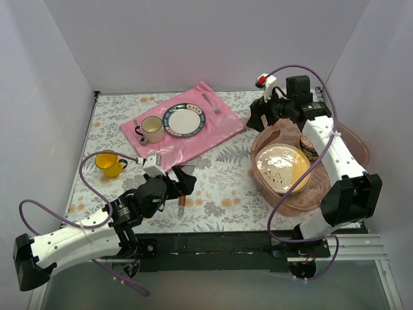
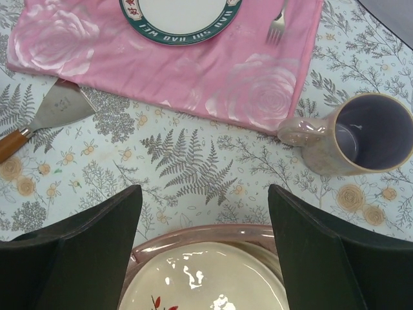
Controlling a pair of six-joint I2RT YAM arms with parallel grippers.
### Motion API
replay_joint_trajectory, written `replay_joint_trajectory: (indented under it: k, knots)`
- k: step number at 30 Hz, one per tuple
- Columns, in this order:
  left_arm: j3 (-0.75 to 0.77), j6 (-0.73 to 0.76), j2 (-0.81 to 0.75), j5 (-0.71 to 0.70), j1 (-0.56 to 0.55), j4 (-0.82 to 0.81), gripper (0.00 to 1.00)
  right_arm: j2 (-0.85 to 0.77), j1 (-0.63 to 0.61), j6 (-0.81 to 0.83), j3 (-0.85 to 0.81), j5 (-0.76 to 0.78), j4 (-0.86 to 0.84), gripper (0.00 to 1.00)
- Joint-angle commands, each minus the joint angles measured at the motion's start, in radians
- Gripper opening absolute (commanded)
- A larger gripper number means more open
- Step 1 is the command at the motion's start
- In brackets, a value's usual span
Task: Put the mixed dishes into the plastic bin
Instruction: Pick up the cup at the center of the board.
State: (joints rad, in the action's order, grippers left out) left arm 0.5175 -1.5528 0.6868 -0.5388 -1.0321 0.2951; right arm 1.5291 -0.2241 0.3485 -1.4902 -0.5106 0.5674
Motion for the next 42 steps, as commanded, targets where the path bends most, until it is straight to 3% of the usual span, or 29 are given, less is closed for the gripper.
replay_joint_trajectory:
  k: [1, 24, 42]
  knots:
    - [0.029, -0.006, 0.008, -0.018, 0.012, 0.019, 0.98, 0.031, -0.029, 0.01, -0.068, 0.03, -0.011, 0.86]
    - [0.013, -0.004, -0.009, -0.01, 0.03, 0.024, 0.98, 0.172, -0.078, -0.054, -0.197, 0.142, -0.011, 0.84]
    - [0.016, 0.0, -0.021, -0.01, 0.041, 0.036, 0.98, 0.293, -0.078, 0.052, -0.326, 0.172, 0.029, 0.85]
